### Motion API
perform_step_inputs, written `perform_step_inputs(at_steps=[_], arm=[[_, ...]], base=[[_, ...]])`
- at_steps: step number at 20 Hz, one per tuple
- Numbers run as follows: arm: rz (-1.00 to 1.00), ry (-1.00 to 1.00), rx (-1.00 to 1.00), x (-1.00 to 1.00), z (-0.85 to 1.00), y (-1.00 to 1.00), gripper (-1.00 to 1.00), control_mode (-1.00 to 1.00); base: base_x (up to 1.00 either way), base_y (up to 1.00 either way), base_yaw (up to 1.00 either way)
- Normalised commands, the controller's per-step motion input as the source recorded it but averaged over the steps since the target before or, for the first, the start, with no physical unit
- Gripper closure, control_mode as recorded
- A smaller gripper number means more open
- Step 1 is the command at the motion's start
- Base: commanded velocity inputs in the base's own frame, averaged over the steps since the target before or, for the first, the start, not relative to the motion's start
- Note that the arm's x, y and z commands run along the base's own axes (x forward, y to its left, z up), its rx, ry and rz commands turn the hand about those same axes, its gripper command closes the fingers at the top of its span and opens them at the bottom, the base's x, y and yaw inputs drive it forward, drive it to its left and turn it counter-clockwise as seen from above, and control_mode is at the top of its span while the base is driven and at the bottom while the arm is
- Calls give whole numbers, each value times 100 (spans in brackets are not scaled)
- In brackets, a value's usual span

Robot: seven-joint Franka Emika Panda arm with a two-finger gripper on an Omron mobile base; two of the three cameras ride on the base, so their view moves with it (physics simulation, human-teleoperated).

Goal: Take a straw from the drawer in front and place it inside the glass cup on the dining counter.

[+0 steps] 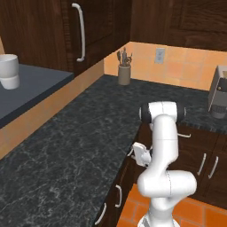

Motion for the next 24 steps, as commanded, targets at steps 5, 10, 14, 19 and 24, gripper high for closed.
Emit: perform_step_inputs(at_steps=[5, 10, 14, 19, 24], arm=[[-6, 0, -1, 0, -2, 57, 100, -100], [-8, 0, -1, -2, 1, 15, 100, -100], [-3, 0, 0, -18, 16, -50, 100, -100], [0, 0, 0, -27, 23, -93, 100, -100], [0, 4, 0, -37, 24, -100, 100, -100]], base=[[0, 0, 0], [0, 0, 0], [0, 0, 0], [0, 0, 0], [0, 0, 0]])
